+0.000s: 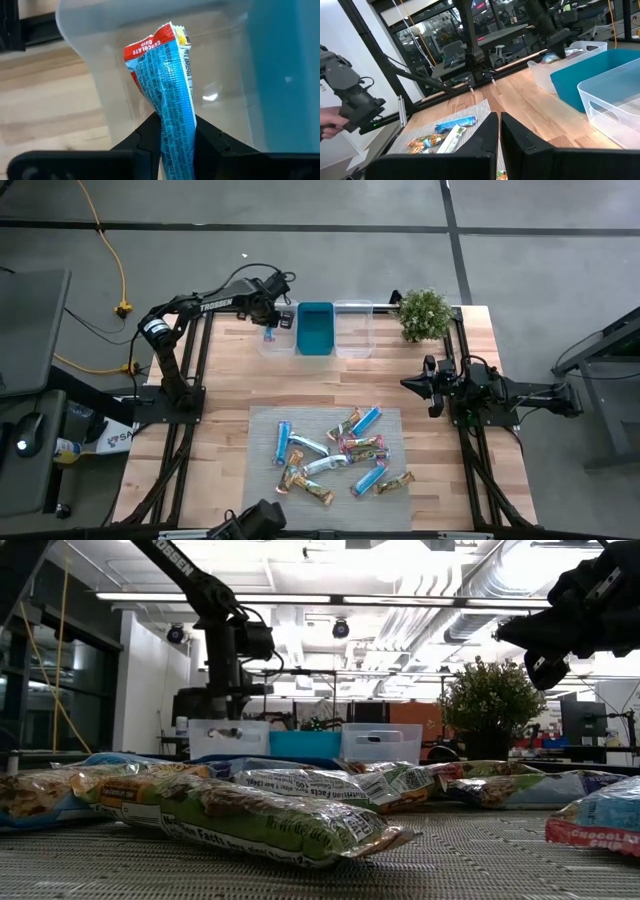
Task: Pick and place Granola Bars by type
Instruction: Put the red granola bar into the left transparent bin
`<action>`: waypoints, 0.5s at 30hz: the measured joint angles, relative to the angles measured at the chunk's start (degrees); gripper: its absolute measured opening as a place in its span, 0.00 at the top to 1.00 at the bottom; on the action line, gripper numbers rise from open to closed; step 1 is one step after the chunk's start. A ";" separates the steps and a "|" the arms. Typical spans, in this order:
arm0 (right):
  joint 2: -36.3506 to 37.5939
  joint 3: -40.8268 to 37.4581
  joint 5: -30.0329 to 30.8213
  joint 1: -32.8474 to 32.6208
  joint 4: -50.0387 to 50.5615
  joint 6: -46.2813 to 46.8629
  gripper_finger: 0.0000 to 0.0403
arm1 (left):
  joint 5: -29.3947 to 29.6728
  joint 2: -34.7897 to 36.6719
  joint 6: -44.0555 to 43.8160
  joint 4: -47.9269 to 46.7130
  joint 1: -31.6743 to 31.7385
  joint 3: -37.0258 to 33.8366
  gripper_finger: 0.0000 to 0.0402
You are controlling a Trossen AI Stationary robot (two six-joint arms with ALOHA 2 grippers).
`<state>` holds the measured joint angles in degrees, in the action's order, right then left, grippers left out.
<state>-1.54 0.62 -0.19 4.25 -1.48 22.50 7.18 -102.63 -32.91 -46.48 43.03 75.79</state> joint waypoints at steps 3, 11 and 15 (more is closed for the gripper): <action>0.00 0.00 -0.02 0.00 0.00 0.00 1.00 | -0.14 0.00 2.08 0.55 0.09 0.00 0.80; 0.00 0.00 -0.02 0.00 0.00 -0.02 1.00 | -0.84 0.00 5.57 0.52 0.09 0.00 0.66; 0.00 0.00 -0.02 0.00 0.00 -0.02 1.00 | -1.53 0.00 7.01 0.52 0.09 0.00 0.54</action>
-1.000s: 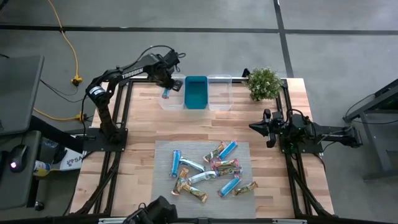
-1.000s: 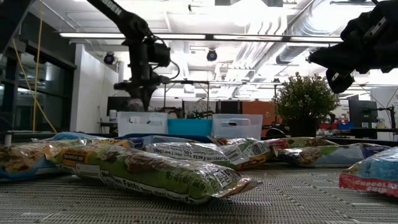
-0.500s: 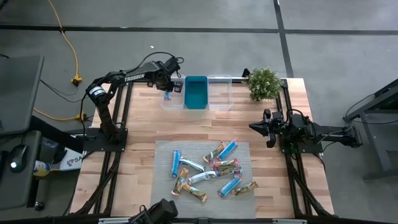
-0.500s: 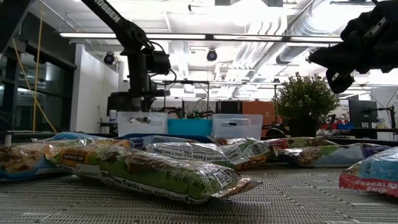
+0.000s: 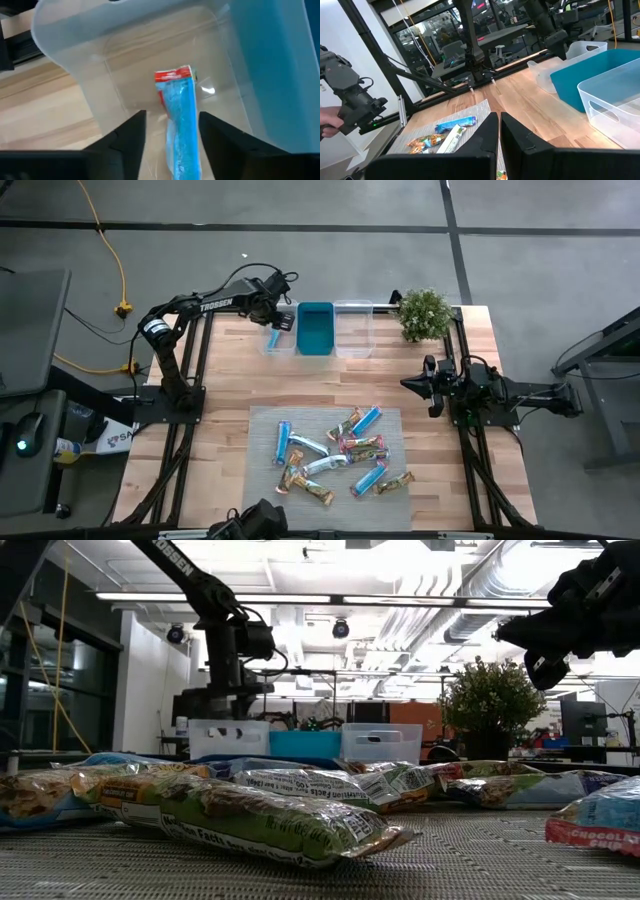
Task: Pick and place Granola Bars by type
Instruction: Put the red granola bar into the left transparent bin
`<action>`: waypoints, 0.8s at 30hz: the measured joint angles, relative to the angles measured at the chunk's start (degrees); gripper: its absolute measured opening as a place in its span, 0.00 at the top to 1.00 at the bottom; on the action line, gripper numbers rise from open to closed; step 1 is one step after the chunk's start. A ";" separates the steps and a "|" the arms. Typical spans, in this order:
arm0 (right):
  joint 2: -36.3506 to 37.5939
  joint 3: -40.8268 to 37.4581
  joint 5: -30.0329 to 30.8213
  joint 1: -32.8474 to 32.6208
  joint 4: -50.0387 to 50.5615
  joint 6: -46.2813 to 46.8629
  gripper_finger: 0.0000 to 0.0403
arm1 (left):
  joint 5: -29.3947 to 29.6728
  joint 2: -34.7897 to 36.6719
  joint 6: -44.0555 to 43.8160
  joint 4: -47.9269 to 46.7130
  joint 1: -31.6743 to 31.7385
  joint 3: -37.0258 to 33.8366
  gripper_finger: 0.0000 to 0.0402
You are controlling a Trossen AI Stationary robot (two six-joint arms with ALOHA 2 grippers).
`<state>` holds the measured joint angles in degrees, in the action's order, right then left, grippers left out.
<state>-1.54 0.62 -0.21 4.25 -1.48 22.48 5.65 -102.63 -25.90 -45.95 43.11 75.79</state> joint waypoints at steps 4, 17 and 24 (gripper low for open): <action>0.00 0.00 0.00 -0.01 0.00 0.00 1.00 | -2.12 0.00 2.37 1.04 0.00 -0.02 0.45; 0.02 0.00 0.00 0.00 0.00 0.01 1.00 | -8.38 2.89 32.03 2.95 -7.78 9.74 0.42; 0.02 0.00 0.00 0.00 0.00 0.00 1.00 | -14.60 2.89 47.88 3.10 -19.17 14.48 0.42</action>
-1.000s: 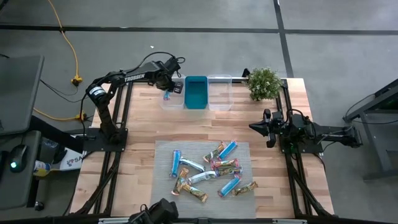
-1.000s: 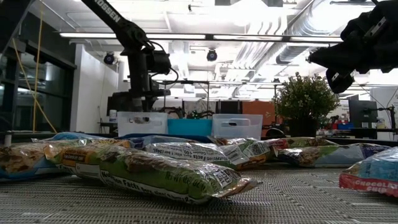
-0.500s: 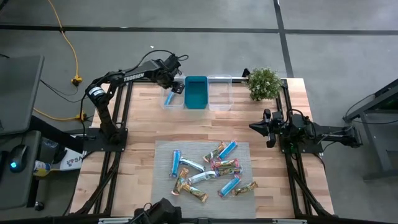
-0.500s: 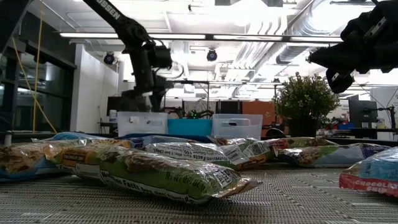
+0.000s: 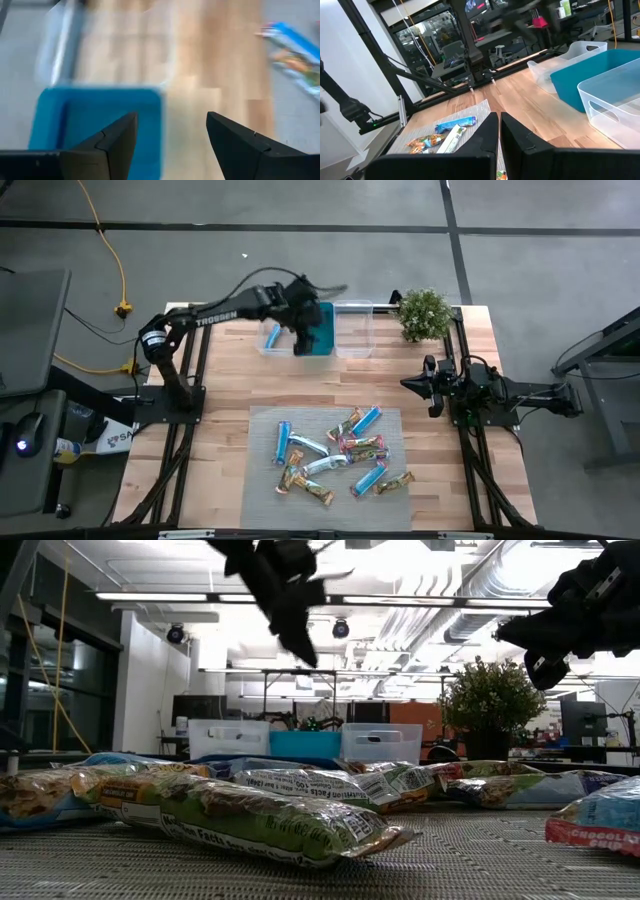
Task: Pick and place Granola Bars by type
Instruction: Put the red granola bar into the left transparent bin
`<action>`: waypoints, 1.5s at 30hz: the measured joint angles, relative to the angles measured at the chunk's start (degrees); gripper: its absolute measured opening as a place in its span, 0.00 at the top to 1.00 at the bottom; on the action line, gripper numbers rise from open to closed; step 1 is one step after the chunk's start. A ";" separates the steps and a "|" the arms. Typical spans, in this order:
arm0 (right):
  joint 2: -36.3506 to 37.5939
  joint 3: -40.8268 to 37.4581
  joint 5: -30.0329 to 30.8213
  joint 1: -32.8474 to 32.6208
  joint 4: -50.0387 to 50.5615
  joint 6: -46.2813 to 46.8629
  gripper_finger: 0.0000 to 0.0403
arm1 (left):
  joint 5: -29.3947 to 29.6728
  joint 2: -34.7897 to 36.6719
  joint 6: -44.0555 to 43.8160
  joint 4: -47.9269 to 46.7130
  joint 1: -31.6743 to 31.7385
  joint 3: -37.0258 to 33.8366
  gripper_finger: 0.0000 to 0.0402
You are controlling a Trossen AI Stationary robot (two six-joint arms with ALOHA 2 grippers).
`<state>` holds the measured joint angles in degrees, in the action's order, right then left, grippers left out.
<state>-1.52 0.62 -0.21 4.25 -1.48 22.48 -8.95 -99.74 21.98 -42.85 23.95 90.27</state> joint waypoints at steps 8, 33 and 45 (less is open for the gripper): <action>0.00 0.00 0.00 0.00 -0.01 0.00 1.00 | 4.57 -0.36 -0.76 0.76 -12.34 0.34 0.42; 0.00 0.00 0.00 0.01 0.00 0.02 1.00 | 11.19 -13.30 -1.28 15.79 -35.78 0.24 0.42; 0.02 0.00 0.00 0.00 0.00 0.01 1.00 | 13.02 -18.47 -5.47 21.12 -39.39 0.36 0.42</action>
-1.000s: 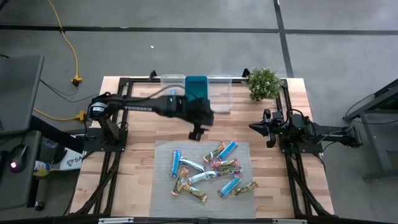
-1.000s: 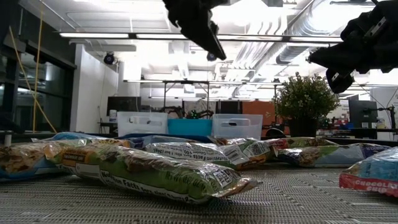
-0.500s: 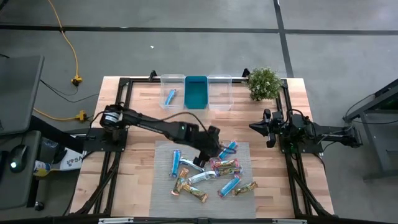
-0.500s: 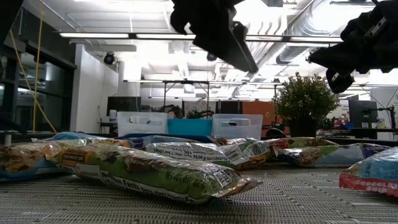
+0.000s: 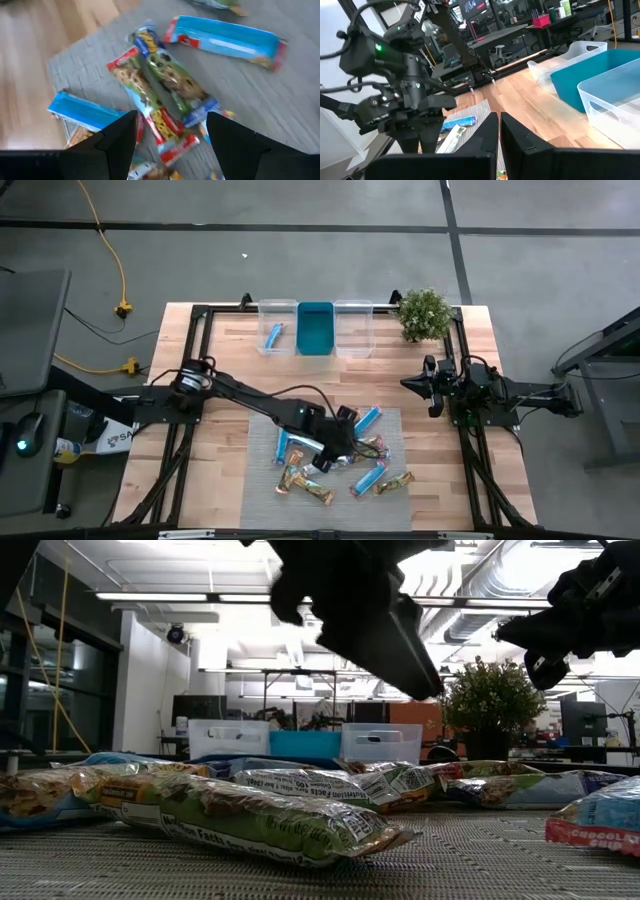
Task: Pick and place Granola Bars by type
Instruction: Put the red granola bar into the left transparent bin
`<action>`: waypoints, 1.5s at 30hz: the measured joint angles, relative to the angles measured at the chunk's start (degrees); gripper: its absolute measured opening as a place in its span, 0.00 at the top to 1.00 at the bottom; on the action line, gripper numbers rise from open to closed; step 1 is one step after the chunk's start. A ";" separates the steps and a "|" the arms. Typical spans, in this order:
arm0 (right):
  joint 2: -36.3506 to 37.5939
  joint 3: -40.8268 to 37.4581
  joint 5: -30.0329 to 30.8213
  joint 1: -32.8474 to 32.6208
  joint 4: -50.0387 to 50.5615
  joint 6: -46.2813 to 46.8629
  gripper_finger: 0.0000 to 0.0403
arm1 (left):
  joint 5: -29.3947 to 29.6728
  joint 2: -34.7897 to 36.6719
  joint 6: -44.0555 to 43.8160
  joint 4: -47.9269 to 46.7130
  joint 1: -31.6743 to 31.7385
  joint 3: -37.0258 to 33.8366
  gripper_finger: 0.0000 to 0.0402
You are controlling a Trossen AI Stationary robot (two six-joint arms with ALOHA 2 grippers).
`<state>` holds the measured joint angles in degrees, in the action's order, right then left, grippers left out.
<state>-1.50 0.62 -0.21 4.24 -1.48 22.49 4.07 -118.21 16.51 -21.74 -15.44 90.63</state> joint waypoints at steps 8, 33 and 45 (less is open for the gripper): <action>-0.02 0.00 0.00 0.00 0.00 0.00 1.00 | 4.12 -0.91 -3.75 2.37 0.67 -0.09 0.42; -0.29 0.00 0.01 0.01 0.02 0.01 1.00 | 1.89 -7.51 -7.63 8.13 1.57 0.01 0.42; -0.41 0.00 0.00 0.01 0.02 0.00 1.00 | 1.65 -8.27 -8.09 8.65 2.12 -0.03 0.42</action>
<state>-1.91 0.62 -0.21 4.25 -1.45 22.48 5.71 -126.48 8.42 -13.08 -13.33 90.60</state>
